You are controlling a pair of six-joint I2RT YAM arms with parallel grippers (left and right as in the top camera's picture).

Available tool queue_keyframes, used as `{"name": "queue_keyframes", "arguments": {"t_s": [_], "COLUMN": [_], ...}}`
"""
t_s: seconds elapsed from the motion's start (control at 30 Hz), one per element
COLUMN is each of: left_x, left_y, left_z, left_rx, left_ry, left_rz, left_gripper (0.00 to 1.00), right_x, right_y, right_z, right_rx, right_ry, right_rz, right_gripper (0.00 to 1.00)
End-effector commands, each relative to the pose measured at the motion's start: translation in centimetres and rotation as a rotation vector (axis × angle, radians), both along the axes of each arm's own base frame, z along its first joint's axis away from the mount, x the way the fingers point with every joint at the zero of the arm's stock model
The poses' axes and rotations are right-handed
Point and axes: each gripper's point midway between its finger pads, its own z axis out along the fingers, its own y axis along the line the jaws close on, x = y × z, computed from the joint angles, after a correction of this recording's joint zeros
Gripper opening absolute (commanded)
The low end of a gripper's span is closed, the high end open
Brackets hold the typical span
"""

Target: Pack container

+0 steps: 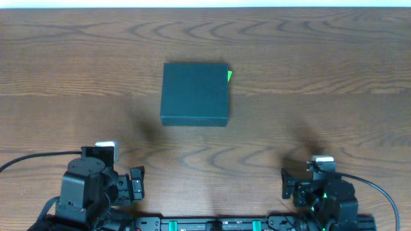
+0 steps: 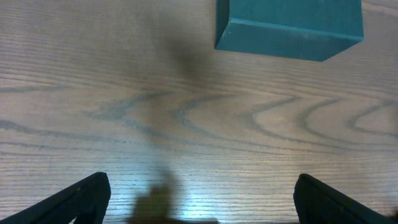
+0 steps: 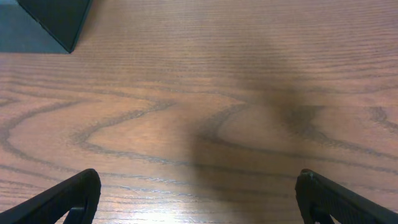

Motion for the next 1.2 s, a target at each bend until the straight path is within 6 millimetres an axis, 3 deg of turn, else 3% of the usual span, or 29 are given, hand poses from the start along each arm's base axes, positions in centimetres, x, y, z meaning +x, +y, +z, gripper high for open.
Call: {"name": "queue_keyframes", "arguments": {"t_s": [0.0,0.37,0.6,0.9,1.17], "left_x": [0.0,0.2,3.1,1.2,0.5], "left_y": [0.2,0.3,-0.2,0.3,0.6], "left_z": [0.1,0.2,2.1,-4.6,-7.3], "left_rx": [0.007,0.013,0.129,0.161,0.159], "left_ry": [-0.007,-0.017,-0.243,-0.257,-0.289], "left_rz": [0.011,0.012,-0.153,-0.189,-0.184], "left_gripper": [0.95,0.95,0.95,0.95,0.95], "right_x": [0.0,0.0,0.0,0.0,0.0], "right_y": [0.0,0.0,0.0,0.0,0.0], "right_z": [-0.1,-0.1,-0.1,-0.1,-0.1], "right_rx": [-0.008,-0.009,-0.008,-0.008,-0.008], "right_ry": [-0.004,-0.004,-0.004,-0.004,-0.004], "right_rz": [0.008,0.008,0.008,0.008,0.008], "right_gripper": [0.99,0.99,0.99,0.99,0.99]}}
